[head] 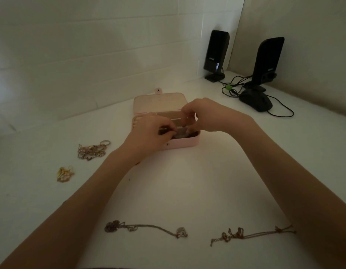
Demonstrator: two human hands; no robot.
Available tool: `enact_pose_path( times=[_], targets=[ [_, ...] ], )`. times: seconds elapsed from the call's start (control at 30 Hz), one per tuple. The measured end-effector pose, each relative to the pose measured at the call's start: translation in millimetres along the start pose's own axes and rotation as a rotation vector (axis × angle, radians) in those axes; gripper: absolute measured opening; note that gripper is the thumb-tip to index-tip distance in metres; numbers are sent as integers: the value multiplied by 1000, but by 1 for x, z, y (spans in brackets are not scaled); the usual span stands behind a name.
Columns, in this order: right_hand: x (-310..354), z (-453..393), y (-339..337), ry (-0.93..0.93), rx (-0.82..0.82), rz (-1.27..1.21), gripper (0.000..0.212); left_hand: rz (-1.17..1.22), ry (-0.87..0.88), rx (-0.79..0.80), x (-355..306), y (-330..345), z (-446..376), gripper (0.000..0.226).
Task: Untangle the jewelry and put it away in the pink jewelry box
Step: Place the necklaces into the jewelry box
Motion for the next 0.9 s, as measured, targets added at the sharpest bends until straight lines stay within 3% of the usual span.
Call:
enact_pose_path(
  times=[0.23, 0.33, 0.43, 0.5, 0.63, 0.9],
  targets=[
    [13, 23, -14, -2, -20, -206, 16, 34, 13, -30, -2, -6, 0, 9],
    [34, 53, -7, -50, 155, -321, 16, 102, 12, -5, -8, -15, 2, 11],
    [56, 84, 12, -68, 387, -284, 21, 195, 5, -5, -16, -23, 7, 10],
    [68, 100, 24, -75, 442, -267, 25, 249, -16, -3, -20, -25, 15, 10],
    [82, 124, 43, -111, 436, -160, 32, 290, -8, 99, -23, -30, 48, 11],
    [85, 134, 60, -184, 262, -219, 11, 353, -19, 94, -17, -27, 88, 8]
  ],
)
Point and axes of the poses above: each hand's wrist, its own z-axis away from the middle knuckle, its own y-axis out of the palm, x = y × z, the point moved 1 cm from there along -z, towards the middle knuckle, and after that the axes turned 1 degree about -y, right-handed, at the moved point
